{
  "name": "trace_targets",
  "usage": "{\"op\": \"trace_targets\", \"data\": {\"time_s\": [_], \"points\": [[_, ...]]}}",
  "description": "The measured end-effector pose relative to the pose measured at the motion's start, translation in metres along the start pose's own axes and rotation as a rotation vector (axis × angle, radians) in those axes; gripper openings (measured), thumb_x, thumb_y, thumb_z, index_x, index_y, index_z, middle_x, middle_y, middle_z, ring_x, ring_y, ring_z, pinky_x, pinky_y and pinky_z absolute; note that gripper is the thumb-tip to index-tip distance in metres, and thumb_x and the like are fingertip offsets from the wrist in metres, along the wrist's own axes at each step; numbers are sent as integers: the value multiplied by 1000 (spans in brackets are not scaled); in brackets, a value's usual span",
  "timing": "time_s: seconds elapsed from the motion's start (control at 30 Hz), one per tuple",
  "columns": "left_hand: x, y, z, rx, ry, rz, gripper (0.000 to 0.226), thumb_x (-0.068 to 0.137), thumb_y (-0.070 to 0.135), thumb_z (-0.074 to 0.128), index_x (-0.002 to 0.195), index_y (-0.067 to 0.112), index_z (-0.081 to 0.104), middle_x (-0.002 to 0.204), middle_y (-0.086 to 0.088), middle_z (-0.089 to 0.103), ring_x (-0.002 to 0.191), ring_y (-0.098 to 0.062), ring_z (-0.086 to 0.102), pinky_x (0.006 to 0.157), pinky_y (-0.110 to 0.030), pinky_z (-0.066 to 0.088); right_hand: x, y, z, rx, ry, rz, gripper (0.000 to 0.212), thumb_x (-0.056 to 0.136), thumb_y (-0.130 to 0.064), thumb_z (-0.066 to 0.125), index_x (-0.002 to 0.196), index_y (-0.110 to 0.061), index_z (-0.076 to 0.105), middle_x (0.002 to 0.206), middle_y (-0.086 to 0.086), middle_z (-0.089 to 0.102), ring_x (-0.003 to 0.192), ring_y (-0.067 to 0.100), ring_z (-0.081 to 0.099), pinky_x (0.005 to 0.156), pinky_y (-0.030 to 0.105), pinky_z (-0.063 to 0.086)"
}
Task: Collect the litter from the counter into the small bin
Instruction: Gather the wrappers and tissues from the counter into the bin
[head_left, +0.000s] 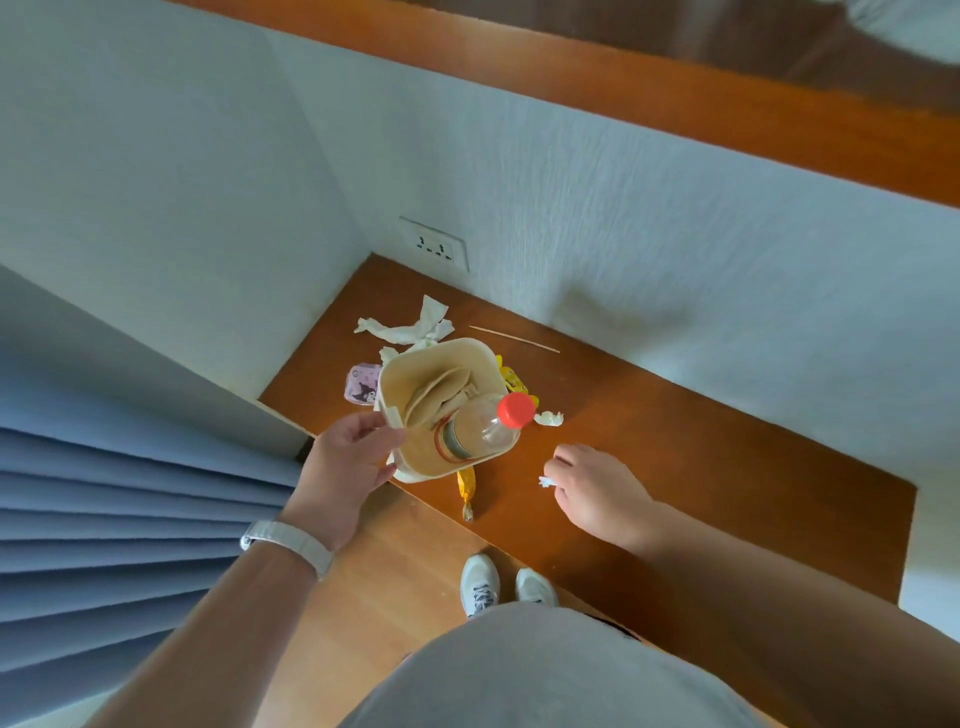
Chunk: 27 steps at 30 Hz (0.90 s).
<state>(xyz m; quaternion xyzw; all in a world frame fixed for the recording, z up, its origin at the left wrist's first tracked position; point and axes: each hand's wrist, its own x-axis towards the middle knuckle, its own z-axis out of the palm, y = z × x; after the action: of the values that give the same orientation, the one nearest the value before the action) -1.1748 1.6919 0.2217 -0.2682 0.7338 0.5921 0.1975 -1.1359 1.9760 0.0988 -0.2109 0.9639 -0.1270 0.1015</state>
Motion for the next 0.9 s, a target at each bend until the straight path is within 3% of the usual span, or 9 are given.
{"op": "trace_targets", "data": {"time_s": [0.2,0.4,0.73,0.9], "points": [[-6,-1,11,-29,28,38,23,97,22,69,119,16,70,116,-7,74,113,-22,69,96,-39,60,3,-51,-70,130,299,-346,9,88,-13,60,96,-13,65,94,1,63,79,15,58,65,24,52],[-19,-8,28,-102,60,56,23,93,22,74,114,14,72,110,-12,75,105,-26,71,97,-42,60,12,-93,-105,156,451,-525,11,91,-8,55,92,-7,66,93,7,62,78,23,57,62,36,51],[-38,-18,19,-153,104,67,17,93,21,75,107,13,72,95,-6,71,88,-17,68,91,-36,60,41,-106,-108,77,300,-479,12,92,-7,54,101,-6,62,101,8,58,88,25,55,64,41,53],[-31,-20,-2,-157,123,57,22,93,23,75,112,11,71,102,-10,73,94,-20,70,92,-38,61,46,-122,-108,79,267,-493,21,93,-15,56,113,-10,58,117,6,56,104,24,53,74,37,54]]}}
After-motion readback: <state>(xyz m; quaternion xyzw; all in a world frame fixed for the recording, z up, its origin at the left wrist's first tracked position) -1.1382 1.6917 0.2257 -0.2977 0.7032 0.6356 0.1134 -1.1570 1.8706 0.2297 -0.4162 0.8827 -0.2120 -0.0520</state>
